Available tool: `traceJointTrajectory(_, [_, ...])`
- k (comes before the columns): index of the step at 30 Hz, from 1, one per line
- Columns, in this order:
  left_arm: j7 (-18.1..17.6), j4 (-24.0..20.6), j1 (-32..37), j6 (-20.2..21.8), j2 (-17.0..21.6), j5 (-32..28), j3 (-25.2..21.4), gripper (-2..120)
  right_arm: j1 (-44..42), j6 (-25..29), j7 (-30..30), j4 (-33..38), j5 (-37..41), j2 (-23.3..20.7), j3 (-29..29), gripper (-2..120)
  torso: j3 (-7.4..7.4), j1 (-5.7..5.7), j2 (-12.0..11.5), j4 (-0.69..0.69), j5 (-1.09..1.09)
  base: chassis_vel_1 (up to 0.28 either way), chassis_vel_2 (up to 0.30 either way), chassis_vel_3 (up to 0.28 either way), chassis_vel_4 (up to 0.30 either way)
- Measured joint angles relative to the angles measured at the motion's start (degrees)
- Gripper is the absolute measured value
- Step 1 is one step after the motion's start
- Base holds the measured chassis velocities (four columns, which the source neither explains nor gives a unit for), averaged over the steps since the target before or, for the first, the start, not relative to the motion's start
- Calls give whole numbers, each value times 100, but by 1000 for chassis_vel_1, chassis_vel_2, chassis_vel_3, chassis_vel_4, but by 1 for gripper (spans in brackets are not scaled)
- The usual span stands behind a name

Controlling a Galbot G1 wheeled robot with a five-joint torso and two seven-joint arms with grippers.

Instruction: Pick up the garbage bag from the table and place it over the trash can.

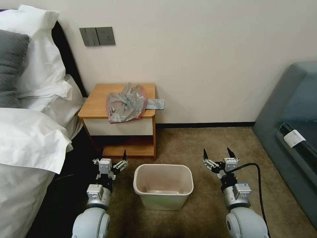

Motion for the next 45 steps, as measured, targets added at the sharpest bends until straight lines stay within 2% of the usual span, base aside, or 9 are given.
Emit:
traceJointTrajectory(6, [34, -11, 23, -115, -5, -86, -83, 98, 16, 12, 6, 1, 4, -28, -28, 100, 0, 0, 0, -1, -1, 0, 0, 0, 0])
traceJointTrajectory(9, [113, -64, 90, -440, -18, -298, -311, 98, 115, 148, 68, 46, 50, -197, -228, 100, 0, 0, 0, -3, 1, 0, 0, 0, 0])
traceJointTrajectory(12, [318, -188, 262, -1243, -54, -819, -854, 98, 607, 803, 304, 332, 272, -957, -1129, 100, 0, 0, 0, 5, 0, 0, 0, 0, 0])
traceJointTrajectory(20, [590, -348, 479, -2278, -98, -1495, -1557, 98, 770, 1060, 246, 408, 329, -1194, -1457, 100, 0, 0, 0, 0, 0, 0, 0, 0, 0])
traceJointTrajectory(27, [673, -349, 507, -2297, -100, -1588, -1562, 98, 884, 1514, 342, 115, 266, -1253, -1519, 100, 0, 0, 0, -1, 0, 0, 0, 0, 0])
traceJointTrajectory(32, [1471, -191, 726, -2042, -57, -2291, -1303, 98, 1142, 1847, 318, -256, 37, -1484, -1697, 100, 0, 0, 0, -1, 2, 0, 0, 0, 0])
traceJointTrajectory(41, [1690, -27, 698, -1908, -34, -2320, -1231, 98, 2342, 1911, 280, -1080, -561, -1784, -2094, 100, 0, 0, 0, -1, 5, 0, 0, 0, 0])
traceJointTrajectory(42, [1723, 65, 664, -1850, -40, -2274, -1191, 98, 2655, 1911, 286, -1319, -741, -1857, -2220, 100, 1, 0, 0, 2, -7, 0, 0, 0, 0])
traceJointTrajectory(45, [1602, 107, 581, -1823, -57, -2209, -1171, 98, 3203, 1907, 292, -1745, -1076, -1972, -2482, 100, 0, 0, 0, 0, 6, 0, 0, 0, 0])
